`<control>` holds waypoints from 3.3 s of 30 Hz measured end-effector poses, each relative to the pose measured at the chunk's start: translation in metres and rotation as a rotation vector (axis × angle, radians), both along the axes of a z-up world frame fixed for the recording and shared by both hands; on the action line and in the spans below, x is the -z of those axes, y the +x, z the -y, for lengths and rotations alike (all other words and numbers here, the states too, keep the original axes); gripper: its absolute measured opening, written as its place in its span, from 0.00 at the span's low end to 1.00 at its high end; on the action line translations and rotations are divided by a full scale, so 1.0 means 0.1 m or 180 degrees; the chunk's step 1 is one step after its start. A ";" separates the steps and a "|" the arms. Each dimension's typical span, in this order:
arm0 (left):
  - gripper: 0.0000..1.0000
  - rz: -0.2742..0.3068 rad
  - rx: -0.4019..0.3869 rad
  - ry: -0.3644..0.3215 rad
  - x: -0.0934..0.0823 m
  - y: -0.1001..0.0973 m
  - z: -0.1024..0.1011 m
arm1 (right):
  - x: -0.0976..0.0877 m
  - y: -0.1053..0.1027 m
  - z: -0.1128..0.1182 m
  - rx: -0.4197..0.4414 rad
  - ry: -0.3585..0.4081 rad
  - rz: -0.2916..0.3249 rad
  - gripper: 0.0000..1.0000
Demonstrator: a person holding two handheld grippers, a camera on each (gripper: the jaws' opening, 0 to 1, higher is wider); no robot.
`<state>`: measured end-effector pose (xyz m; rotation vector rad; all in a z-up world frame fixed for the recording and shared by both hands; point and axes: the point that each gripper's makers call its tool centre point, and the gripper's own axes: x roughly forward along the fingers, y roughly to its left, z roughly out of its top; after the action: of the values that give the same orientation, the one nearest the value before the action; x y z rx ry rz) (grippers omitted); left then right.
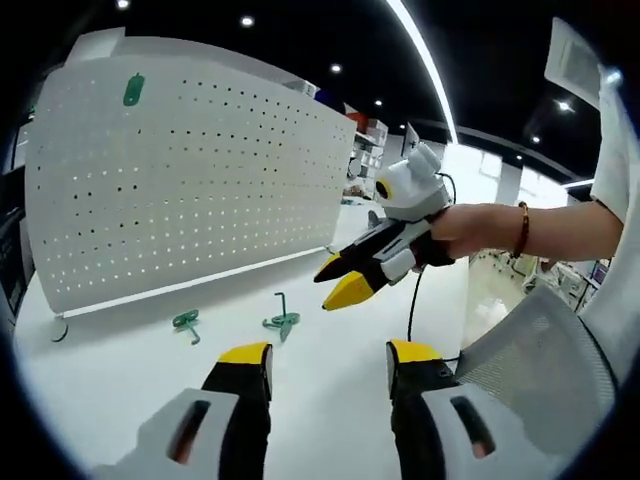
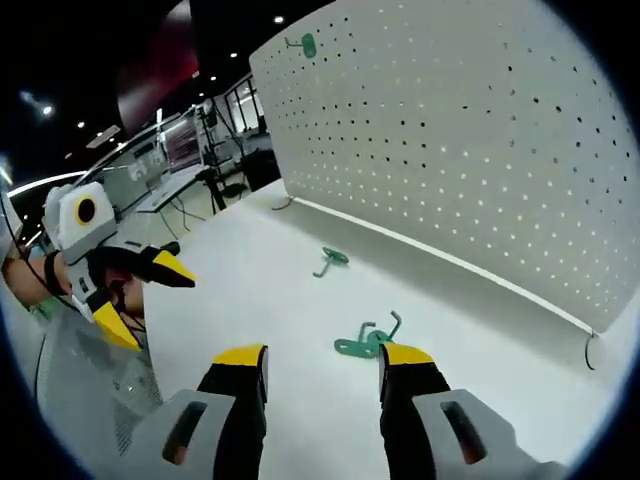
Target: Insert the hook assembly into the mounting plate slot until the hook locks in place.
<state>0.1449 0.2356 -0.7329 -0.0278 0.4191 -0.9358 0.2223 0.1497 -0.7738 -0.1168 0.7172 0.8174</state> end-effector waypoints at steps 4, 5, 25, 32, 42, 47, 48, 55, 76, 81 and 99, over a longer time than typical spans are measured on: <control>0.56 0.0024 0.0027 -0.0006 -0.01 -0.03 0.01 | 0.05 0.04 0.02 -0.0012 -0.0020 -0.0038 0.44; 0.58 0.0023 0.0031 -0.0008 -0.01 -0.03 0.01 | 0.07 0.06 0.03 -0.0016 -0.0044 -0.0053 0.44; 0.57 -0.0062 0.0119 -0.0081 0.03 -0.13 0.04 | 0.26 0.25 0.06 -0.0179 -0.0251 -0.0216 0.44; 0.58 -0.0094 0.0095 -0.0093 0.06 -0.14 0.02 | 0.31 0.30 0.07 -0.0266 -0.0346 -0.0252 0.43; 0.58 -0.0127 0.0058 -0.0120 0.08 -0.10 0.00 | 0.39 0.35 0.09 -0.0412 -0.0447 -0.0362 0.42; 0.58 -0.0141 0.0030 -0.0142 0.09 -0.09 -0.02 | 0.41 0.39 0.08 -0.0520 -0.0498 -0.0399 0.40; 0.58 -0.0148 0.0027 -0.0146 0.09 -0.09 -0.02 | 0.41 0.38 0.08 -0.0560 -0.0520 -0.0408 0.40; 0.58 -0.0173 -0.0003 -0.0142 0.11 -0.09 -0.06 | 0.46 0.41 0.06 -0.0698 -0.0590 -0.0467 0.38; 0.56 -0.0274 -0.0081 -0.0149 0.20 -0.10 -0.11 | 0.62 0.57 0.05 -0.0958 -0.0819 -0.0617 0.23; 0.56 -0.0284 -0.0095 -0.0156 0.21 -0.10 -0.11 | 0.66 0.58 0.03 -0.1080 -0.0942 -0.0638 0.23; 0.54 -0.0335 -0.0197 -0.0164 0.26 -0.08 -0.19 | 0.74 0.58 -0.01 -0.1376 -0.1155 -0.0863 0.10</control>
<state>0.1368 0.2549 -0.7592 -0.1367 0.4889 -0.8863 0.2803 0.1502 -0.8481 -0.5085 1.1155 1.1201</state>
